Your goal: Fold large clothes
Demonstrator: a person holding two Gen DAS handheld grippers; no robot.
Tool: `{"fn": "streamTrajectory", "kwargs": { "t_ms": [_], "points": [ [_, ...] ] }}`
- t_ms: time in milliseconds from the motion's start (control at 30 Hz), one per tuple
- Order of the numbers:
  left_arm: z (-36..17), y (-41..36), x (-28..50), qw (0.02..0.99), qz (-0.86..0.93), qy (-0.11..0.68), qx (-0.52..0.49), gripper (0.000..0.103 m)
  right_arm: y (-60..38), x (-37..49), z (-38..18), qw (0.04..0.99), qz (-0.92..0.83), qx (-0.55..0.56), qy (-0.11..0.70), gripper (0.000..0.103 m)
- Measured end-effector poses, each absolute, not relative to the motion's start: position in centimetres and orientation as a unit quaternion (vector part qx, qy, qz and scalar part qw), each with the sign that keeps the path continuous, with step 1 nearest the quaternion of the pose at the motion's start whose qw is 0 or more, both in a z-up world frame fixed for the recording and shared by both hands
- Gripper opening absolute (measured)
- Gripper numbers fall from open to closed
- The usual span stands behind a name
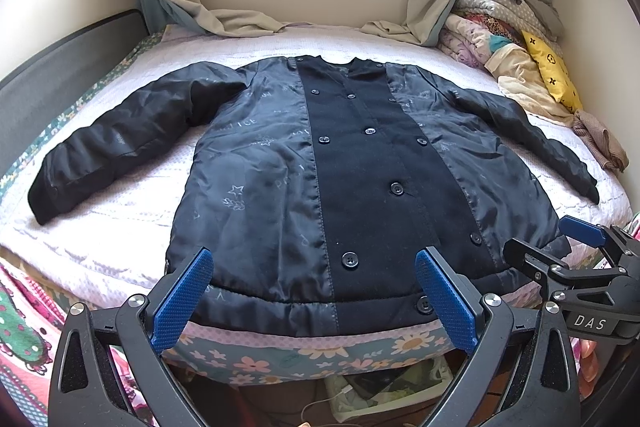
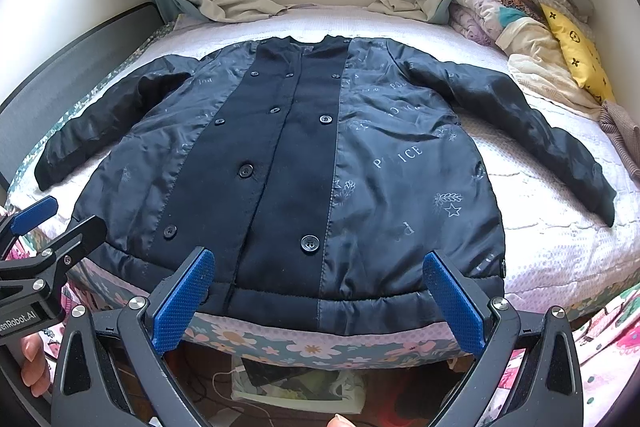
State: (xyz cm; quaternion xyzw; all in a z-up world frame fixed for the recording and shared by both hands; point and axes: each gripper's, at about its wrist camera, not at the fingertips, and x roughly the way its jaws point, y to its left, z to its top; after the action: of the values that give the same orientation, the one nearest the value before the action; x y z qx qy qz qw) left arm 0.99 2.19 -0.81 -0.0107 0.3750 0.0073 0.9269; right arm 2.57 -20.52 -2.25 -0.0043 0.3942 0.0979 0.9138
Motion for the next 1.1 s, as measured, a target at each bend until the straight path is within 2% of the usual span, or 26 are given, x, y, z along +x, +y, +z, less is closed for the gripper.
{"fn": "streamTrajectory", "kwargs": {
  "t_ms": [300, 600, 767, 933, 1100],
  "points": [
    [2.4, 4.0, 2.3, 0.929, 0.012, 0.37, -0.027, 0.102, -20.8, 3.3, -0.7, 0.905, 0.112, -0.024, 0.41, 0.103],
    [10.2, 8.3, 6.9, 0.95, 0.042, 0.306, -0.047, 0.102, -21.1, 9.2, 7.1, 0.906, 0.146, -0.022, 0.396, 0.103],
    [13.1, 9.8, 11.4, 0.956, 0.061, 0.283, -0.053, 0.102, -20.2, 15.7, 10.3, 0.905, 0.157, -0.02, 0.395, 0.103],
    [13.3, 10.9, 16.2, 0.954, 0.068, 0.288, -0.055, 0.102, -19.1, 20.8, 9.9, 0.902, 0.165, -0.025, 0.398, 0.103],
    [10.5, 12.3, 18.9, 0.947, 0.075, 0.307, -0.055, 0.102, -19.3, 23.1, 6.8, 0.907, 0.159, -0.041, 0.388, 0.103]
  ]
}}
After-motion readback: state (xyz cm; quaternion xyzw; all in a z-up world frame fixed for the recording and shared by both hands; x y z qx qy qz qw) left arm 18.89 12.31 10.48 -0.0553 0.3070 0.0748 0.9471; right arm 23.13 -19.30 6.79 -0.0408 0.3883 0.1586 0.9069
